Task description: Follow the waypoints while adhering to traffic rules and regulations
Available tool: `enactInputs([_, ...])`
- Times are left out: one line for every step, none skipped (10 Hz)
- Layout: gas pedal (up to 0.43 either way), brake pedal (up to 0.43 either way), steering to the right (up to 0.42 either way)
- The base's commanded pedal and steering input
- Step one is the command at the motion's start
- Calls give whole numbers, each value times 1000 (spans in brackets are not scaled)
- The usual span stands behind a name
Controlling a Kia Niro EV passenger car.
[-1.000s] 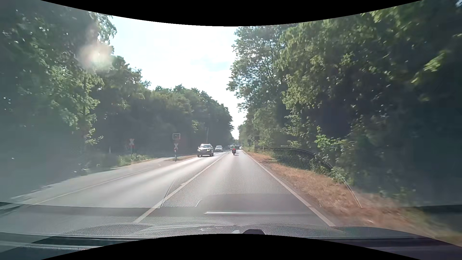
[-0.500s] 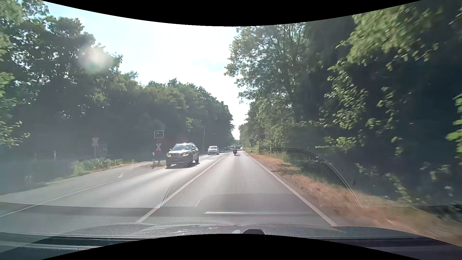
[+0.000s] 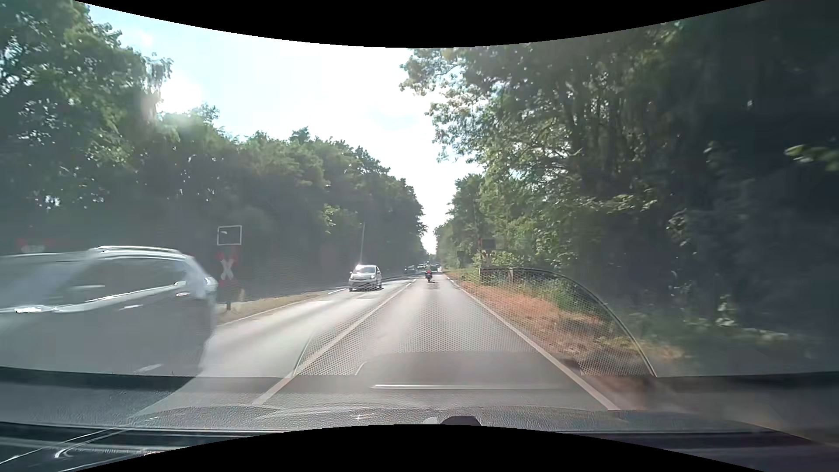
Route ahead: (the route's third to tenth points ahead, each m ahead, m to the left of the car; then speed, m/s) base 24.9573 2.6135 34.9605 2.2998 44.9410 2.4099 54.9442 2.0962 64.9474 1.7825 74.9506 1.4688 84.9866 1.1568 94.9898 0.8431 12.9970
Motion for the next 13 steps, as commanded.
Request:
enactInputs([197, 0, -4])
enactInputs([197, 0, -3])
enactInputs([197, 0, -3])
enactInputs([197, 0, -3])
enactInputs([197, 0, -3])
enactInputs([197, 0, -3])
enactInputs([197, 0, -3])
enactInputs([197, 0, -3])
enactInputs([197, 0, -3])
enactInputs([197, 0, -3])
enactInputs([197, 0, -3])
enactInputs([197, 0, -3])
enactInputs([197, 0, -3])
